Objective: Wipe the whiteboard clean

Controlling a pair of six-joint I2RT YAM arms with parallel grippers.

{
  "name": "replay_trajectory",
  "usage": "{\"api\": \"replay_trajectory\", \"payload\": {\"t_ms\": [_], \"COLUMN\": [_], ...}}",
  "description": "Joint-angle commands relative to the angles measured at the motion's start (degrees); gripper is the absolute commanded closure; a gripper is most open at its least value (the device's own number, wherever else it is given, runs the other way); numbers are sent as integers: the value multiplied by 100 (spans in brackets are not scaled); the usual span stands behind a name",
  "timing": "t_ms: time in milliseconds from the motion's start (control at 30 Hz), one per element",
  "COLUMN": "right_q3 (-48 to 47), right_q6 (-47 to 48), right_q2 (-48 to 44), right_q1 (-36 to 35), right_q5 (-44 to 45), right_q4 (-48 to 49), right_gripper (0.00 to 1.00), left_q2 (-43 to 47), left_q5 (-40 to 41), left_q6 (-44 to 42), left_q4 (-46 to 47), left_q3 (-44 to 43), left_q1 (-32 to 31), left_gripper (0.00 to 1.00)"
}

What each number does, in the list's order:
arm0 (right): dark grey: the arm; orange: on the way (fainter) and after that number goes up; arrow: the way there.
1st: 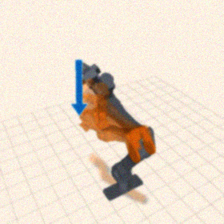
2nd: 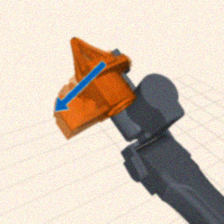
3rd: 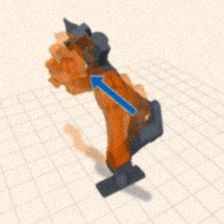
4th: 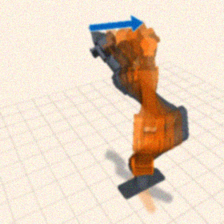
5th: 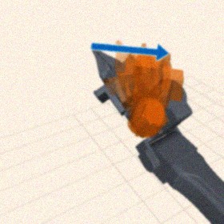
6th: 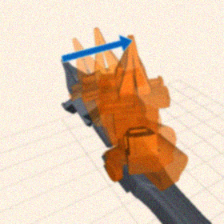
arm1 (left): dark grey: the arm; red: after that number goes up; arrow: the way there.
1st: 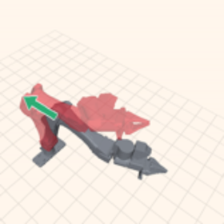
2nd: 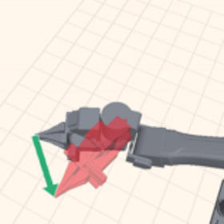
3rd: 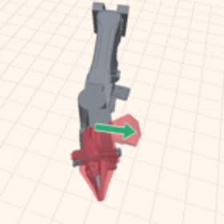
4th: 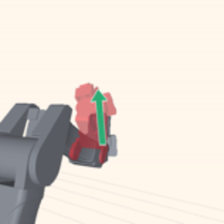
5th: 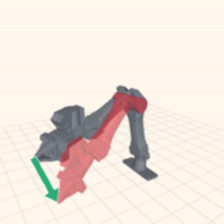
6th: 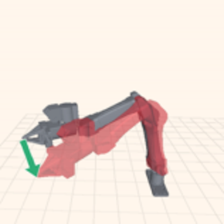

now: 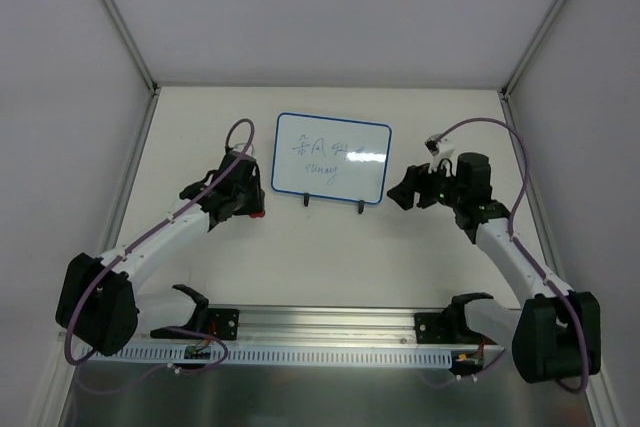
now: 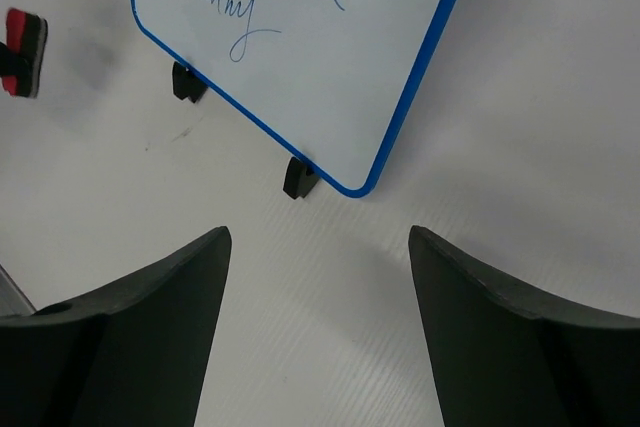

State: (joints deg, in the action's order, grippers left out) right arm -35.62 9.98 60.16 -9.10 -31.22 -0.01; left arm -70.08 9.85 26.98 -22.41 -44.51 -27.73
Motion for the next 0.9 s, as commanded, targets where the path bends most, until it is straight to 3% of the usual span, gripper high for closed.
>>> {"api": "replay_trajectory", "payload": {"t_ms": [0, 333, 533, 867], "right_q3": [-331, -1395, -1773, -2133], "right_q6": [399, 611, 637, 418], "right_q2": [669, 2438, 3053, 3528], "right_q1": [5, 251, 304, 506], "right_q5": [-533, -1272, -1474, -1703], "right_q4": [766, 783, 775, 775], "right_gripper": [26, 51, 50, 49], "left_q2": [232, -1066, -1885, -2194], "left_q5": [-219, -641, -809, -800], "left_q6": [-483, -1283, -1528, -1749], "left_q4": [578, 1880, 2215, 2628], "left_q3": [-338, -1437, -2166, -2422], "left_q1": [-40, -295, -286, -295], "left_gripper": [100, 100, 100, 100]}}
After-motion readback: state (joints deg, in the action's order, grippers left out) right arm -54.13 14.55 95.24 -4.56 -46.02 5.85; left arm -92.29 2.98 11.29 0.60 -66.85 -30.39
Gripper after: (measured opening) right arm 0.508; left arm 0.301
